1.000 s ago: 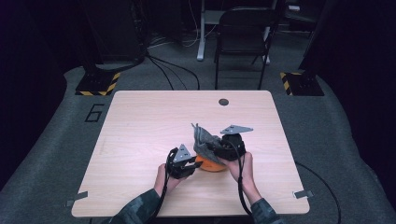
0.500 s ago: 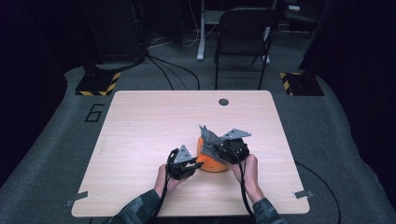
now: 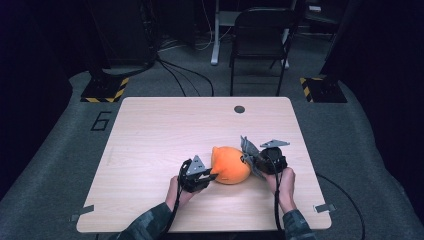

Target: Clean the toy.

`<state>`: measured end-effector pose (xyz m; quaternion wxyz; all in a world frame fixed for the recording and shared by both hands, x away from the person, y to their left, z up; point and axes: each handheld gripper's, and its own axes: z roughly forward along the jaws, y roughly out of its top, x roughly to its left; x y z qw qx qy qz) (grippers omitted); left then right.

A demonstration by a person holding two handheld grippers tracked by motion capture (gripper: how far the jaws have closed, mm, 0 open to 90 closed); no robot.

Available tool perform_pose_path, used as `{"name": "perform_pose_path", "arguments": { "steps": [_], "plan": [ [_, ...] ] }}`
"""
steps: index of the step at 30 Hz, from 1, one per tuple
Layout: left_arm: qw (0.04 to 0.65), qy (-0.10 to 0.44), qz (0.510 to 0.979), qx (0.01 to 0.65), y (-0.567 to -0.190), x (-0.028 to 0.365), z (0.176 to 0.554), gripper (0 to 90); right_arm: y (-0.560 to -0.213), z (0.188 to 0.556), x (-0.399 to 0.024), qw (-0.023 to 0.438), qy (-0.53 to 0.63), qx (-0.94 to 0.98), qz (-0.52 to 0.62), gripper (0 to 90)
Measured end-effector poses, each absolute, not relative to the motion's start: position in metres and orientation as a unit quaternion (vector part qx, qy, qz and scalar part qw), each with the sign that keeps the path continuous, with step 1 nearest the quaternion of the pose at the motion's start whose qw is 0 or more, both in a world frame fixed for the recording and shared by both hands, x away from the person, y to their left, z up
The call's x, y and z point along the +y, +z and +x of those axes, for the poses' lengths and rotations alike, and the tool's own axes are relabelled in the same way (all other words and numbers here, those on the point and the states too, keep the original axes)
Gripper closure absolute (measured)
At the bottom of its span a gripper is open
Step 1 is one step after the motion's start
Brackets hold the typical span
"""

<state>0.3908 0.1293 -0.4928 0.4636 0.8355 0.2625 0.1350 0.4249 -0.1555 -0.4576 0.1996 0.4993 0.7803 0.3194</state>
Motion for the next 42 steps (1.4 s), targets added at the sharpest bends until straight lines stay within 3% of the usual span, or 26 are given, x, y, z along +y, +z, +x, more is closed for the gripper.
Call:
{"name": "perform_pose_path", "arguments": {
  "steps": [6,12,18,26,42],
  "plan": [
    [0.468,0.133,0.833,0.262,-0.493,0.13,0.392,74.7,-0.479,0.436,-0.168,0.179,0.279,0.785,0.523,72.1],
    [0.469,0.137,0.833,0.259,-0.492,0.129,0.392,74.6,-0.431,0.42,-0.17,0.19,0.372,0.756,0.505,72.2],
    [0.471,0.137,0.832,0.257,-0.491,0.127,0.391,74.6,-0.398,0.399,-0.119,0.165,0.441,0.768,0.433,72.1],
    [0.469,0.138,0.834,0.255,-0.492,0.126,0.39,74.6,-0.422,0.404,-0.074,0.18,0.393,0.807,0.403,72.0],
    [0.473,0.135,0.834,0.252,-0.493,0.127,0.39,74.7,-0.432,0.407,-0.12,0.211,0.36,0.791,0.447,71.9]
  ]
}}
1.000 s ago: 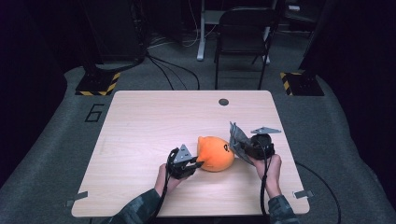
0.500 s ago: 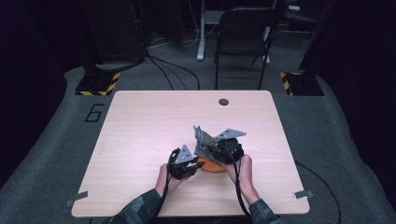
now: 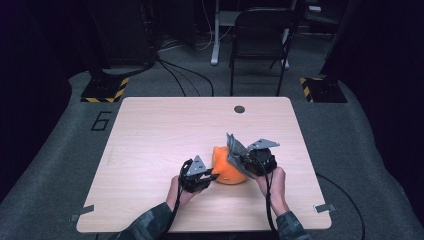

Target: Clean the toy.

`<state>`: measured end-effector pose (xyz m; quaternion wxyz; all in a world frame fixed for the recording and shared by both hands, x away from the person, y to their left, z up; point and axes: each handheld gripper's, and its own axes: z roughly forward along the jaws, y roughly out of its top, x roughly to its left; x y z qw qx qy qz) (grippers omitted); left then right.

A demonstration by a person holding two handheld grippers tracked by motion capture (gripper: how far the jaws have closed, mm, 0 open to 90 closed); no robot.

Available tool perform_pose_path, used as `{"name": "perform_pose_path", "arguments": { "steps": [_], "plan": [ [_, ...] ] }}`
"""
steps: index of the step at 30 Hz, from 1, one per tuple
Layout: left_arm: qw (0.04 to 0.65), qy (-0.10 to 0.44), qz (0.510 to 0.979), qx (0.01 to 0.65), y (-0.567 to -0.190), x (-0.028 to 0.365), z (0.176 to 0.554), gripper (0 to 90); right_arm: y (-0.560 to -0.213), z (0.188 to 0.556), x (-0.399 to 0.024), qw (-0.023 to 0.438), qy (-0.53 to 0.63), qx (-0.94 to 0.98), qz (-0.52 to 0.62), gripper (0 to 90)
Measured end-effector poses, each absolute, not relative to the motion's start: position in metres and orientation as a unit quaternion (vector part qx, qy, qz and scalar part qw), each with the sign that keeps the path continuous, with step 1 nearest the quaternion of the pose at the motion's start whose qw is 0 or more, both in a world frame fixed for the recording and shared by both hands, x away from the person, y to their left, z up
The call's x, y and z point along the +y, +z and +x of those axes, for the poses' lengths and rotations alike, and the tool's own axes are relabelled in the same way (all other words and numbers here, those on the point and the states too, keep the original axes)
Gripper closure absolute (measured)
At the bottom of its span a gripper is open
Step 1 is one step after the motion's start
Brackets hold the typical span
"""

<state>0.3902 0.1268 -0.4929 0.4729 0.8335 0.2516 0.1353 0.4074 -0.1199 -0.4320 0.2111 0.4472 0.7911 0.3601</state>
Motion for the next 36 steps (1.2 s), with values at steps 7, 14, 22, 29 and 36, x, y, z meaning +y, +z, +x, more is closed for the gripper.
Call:
{"name": "perform_pose_path", "arguments": {
  "steps": [7,14,22,29,36],
  "plan": [
    [0.474,0.134,0.833,0.251,-0.493,0.127,0.39,74.6,-0.444,0.417,-0.139,0.21,0.342,0.783,0.475,71.9],
    [0.476,0.134,0.833,0.247,-0.493,0.126,0.39,74.6,-0.457,0.423,-0.15,0.199,0.329,0.776,0.5,72.0],
    [0.477,0.131,0.833,0.25,-0.494,0.128,0.392,74.7,-0.486,0.436,-0.161,0.188,0.272,0.784,0.525,72.0],
    [0.48,0.13,0.831,0.248,-0.494,0.13,0.392,74.5,-0.493,0.44,-0.169,0.169,0.262,0.782,0.539,72.2],
    [0.482,0.127,0.829,0.253,-0.494,0.13,0.393,74.2,-0.44,0.422,-0.174,0.208,0.336,0.757,0.521,72.6]
  ]
}}
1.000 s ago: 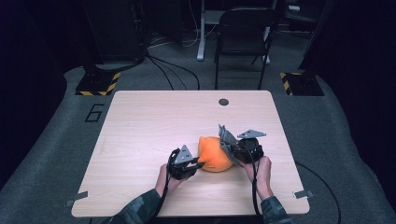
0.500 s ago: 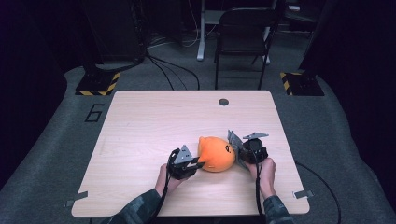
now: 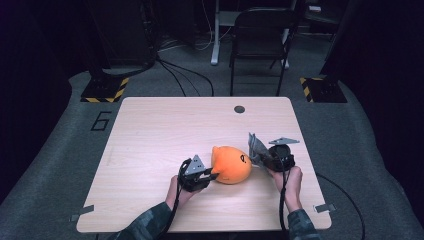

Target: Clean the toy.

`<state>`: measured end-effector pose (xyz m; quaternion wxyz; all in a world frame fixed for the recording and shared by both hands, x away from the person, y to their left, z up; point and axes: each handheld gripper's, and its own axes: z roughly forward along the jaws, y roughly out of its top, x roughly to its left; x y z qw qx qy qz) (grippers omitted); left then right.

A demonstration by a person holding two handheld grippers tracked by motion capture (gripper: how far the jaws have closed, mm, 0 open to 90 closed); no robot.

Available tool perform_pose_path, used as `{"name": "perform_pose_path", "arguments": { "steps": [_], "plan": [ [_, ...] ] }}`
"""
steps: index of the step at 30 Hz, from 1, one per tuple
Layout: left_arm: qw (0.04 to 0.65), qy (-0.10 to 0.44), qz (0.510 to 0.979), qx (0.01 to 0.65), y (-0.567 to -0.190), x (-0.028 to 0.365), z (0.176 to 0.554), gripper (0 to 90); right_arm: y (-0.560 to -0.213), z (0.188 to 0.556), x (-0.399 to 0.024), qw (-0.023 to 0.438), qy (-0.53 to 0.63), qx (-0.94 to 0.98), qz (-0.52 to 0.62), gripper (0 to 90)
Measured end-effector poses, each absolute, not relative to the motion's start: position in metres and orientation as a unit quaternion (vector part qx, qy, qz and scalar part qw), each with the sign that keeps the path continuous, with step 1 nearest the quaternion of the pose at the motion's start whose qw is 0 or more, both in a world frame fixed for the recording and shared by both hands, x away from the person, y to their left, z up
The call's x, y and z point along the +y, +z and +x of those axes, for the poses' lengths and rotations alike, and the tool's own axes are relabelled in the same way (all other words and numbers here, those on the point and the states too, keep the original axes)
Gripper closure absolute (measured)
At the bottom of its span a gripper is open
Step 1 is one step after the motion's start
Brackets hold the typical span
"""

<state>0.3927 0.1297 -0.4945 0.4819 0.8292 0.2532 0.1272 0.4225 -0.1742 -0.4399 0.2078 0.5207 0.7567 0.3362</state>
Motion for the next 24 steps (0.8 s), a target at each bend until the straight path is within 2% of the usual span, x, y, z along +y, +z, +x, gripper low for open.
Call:
{"name": "perform_pose_path", "arguments": {
  "steps": [2,5,12,14,20,23,24],
  "plan": [
    [0.482,0.127,0.829,0.253,-0.494,0.13,0.392,74.1,-0.422,0.414,-0.17,0.224,0.359,0.755,0.501,72.6],
    [0.481,0.128,0.829,0.253,-0.495,0.13,0.393,74.0,-0.408,0.404,-0.155,0.222,0.388,0.759,0.474,72.7],
    [0.48,0.128,0.831,0.251,-0.495,0.13,0.394,72.4,-0.433,0.411,-0.122,0.207,0.342,0.795,0.456,73.7],
    [0.487,0.126,0.828,0.247,-0.495,0.131,0.395,67.0,-0.441,0.416,-0.121,0.208,0.335,0.796,0.458,74.0],
    [0.477,0.146,0.836,0.227,-0.496,0.135,0.396,36.9,-0.443,0.419,-0.123,0.207,0.333,0.797,0.459,74.1],
    [0.462,0.151,0.845,0.222,-0.501,0.135,0.399,26.2,-0.444,0.42,-0.123,0.207,0.33,0.799,0.458,74.1],
    [0.455,0.155,0.849,0.22,-0.504,0.135,0.4,25.6,-0.444,0.421,-0.123,0.205,0.329,0.799,0.459,74.1]
  ]
}}
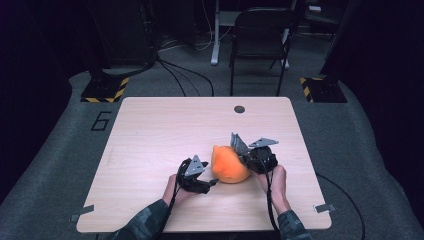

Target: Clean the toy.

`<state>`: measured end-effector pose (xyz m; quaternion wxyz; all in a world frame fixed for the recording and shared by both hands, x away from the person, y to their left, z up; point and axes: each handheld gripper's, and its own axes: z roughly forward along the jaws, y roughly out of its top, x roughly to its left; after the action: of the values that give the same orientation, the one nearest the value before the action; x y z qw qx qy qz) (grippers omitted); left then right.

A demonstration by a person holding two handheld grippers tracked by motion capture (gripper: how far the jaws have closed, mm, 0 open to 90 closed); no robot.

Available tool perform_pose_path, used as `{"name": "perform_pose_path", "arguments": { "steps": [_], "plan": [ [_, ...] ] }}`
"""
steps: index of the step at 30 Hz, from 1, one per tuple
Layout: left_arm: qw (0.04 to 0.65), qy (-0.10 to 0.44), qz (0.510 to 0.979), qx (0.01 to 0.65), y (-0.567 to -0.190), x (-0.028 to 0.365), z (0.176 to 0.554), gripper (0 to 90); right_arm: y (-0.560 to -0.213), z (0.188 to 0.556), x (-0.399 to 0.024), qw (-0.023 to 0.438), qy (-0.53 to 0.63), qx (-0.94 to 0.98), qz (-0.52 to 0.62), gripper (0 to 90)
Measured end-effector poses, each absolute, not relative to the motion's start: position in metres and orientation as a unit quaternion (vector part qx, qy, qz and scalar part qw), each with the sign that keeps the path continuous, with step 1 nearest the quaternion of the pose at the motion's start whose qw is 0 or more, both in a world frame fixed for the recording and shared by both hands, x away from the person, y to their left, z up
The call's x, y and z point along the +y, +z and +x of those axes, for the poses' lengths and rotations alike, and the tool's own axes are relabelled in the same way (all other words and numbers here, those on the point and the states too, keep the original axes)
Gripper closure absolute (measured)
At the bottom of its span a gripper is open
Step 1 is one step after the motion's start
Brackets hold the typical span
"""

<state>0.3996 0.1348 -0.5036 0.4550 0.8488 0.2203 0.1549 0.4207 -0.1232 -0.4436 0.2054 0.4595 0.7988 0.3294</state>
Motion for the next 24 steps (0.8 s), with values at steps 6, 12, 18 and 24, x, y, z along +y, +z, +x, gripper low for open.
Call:
{"name": "perform_pose_path", "arguments": {
  "steps": [6,12,18,24],
  "plan": [
    [0.436,0.171,0.859,0.206,-0.513,0.129,0.405,22.6,-0.445,0.423,-0.124,0.202,0.33,0.799,0.46,74.0],
    [0.429,0.173,0.864,0.199,-0.519,0.125,0.411,23.3,-0.445,0.424,-0.125,0.2,0.33,0.8,0.459,74.1],
    [0.425,0.186,0.866,0.185,-0.521,0.119,0.412,26.8,-0.446,0.424,-0.124,0.204,0.328,0.799,0.461,74.1],
    [0.422,0.196,0.868,0.175,-0.523,0.117,0.412,35.6,-0.446,0.424,-0.124,0.202,0.327,0.801,0.459,74.1]
  ]
}}
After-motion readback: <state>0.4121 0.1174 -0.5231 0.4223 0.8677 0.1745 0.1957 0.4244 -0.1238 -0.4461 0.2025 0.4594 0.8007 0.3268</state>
